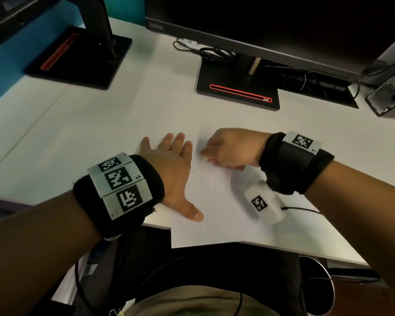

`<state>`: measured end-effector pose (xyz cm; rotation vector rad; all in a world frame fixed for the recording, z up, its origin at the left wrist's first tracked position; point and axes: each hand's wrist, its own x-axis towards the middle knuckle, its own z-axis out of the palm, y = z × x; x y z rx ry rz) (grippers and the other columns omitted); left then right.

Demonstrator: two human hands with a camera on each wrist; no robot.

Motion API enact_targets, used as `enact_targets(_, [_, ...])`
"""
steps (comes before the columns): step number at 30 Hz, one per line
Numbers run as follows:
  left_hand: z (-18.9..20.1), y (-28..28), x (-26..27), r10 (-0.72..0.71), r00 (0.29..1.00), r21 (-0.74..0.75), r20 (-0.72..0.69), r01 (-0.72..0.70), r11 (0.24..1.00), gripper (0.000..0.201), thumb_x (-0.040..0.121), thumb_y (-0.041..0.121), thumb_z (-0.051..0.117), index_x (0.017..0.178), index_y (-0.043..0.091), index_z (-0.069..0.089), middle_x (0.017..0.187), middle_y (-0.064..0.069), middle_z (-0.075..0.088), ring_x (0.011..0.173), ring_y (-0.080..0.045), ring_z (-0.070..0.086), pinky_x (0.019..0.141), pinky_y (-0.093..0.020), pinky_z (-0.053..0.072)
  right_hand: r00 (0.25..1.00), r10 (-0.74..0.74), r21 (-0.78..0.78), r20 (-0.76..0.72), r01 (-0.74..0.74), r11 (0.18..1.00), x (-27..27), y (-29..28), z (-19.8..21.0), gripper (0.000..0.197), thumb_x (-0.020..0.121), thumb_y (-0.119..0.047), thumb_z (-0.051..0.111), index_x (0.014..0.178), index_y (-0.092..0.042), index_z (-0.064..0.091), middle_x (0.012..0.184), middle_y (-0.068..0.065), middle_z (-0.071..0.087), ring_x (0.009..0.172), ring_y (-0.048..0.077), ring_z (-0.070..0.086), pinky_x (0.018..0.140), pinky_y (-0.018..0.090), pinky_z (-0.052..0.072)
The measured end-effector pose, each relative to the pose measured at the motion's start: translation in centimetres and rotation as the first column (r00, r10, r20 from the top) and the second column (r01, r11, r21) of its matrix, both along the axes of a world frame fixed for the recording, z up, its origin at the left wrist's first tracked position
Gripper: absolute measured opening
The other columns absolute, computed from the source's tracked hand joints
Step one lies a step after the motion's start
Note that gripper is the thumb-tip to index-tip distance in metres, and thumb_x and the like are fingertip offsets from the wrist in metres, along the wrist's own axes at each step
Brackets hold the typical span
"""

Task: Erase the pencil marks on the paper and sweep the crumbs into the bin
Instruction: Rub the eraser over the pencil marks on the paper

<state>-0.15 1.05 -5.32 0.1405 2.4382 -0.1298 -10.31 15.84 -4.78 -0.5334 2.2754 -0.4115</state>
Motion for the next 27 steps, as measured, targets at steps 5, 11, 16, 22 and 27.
enact_targets(5, [0.1, 0.0, 0.1, -0.001, 1.000, 0.004, -0.003, 0.001, 1.000, 0.153, 0.052, 0.097, 0.052, 0.151, 0.010, -0.026, 0.158, -0.011, -0.033, 0.148, -0.029, -0.022, 0.117, -0.063, -0.002, 0.994, -0.100, 0.008, -0.041, 0.100, 0.995, -1.6, 0.1, 0.9, 0.032, 0.097, -0.024, 0.054, 0.067, -0.013, 0.053, 0.054, 0.001, 0.042, 0.048, 0.019, 0.032, 0.045, 0.026, 0.030])
enact_targets(11, [0.0, -0.4, 0.2, -0.011, 1.000, 0.008, -0.009, 0.011, 1.000, 0.152, 0.051, 0.099, 0.048, 0.150, 0.012, -0.028, 0.157, -0.008, -0.035, 0.148, -0.027, -0.024, 0.116, -0.065, -0.003, 0.999, -0.051, 0.015, -0.002, 0.051, 0.999, -1.6, -0.6, 0.3, 0.031, 0.099, -0.030, 0.055, 0.074, -0.013, 0.057, 0.058, 0.003, 0.044, 0.051, 0.020, 0.035, 0.046, 0.027, 0.032])
enact_targets(16, [0.0, -0.4, 0.3, -0.011, 1.000, 0.016, -0.017, 0.012, 1.000, 0.152, 0.053, 0.099, 0.049, 0.150, 0.011, -0.028, 0.158, -0.009, -0.034, 0.148, -0.027, -0.024, 0.117, -0.063, -0.003, 0.999, -0.015, 0.024, -0.040, 0.016, 1.000, -1.6, -1.1, 0.2, 0.032, 0.100, -0.029, 0.053, 0.073, -0.012, 0.058, 0.060, 0.004, 0.046, 0.052, 0.022, 0.038, 0.047, 0.028, 0.036])
enact_targets(22, [0.2, -0.2, 0.3, -0.017, 1.000, -0.008, -0.019, 0.017, 1.000, 0.153, 0.052, 0.100, 0.047, 0.151, 0.009, -0.027, 0.159, -0.009, -0.032, 0.149, -0.027, -0.021, 0.117, -0.062, -0.003, 0.993, -0.084, 0.020, -0.084, 0.086, 0.996, -2.2, -1.0, 0.6, 0.029, 0.098, -0.028, 0.055, 0.072, -0.014, 0.058, 0.060, 0.002, 0.048, 0.053, 0.020, 0.040, 0.046, 0.026, 0.035])
enact_targets(27, [0.2, -0.2, 0.2, -0.016, 1.000, -0.014, -0.023, 0.015, 1.000, 0.153, 0.051, 0.100, 0.047, 0.151, 0.010, -0.026, 0.159, -0.010, -0.031, 0.149, -0.027, -0.020, 0.117, -0.062, -0.004, 0.995, -0.090, -0.019, 0.037, 0.091, 0.996, -1.8, -1.2, 0.3, 0.033, 0.097, -0.024, 0.058, 0.066, -0.015, 0.053, 0.053, -0.002, 0.041, 0.047, 0.017, 0.031, 0.042, 0.025, 0.029])
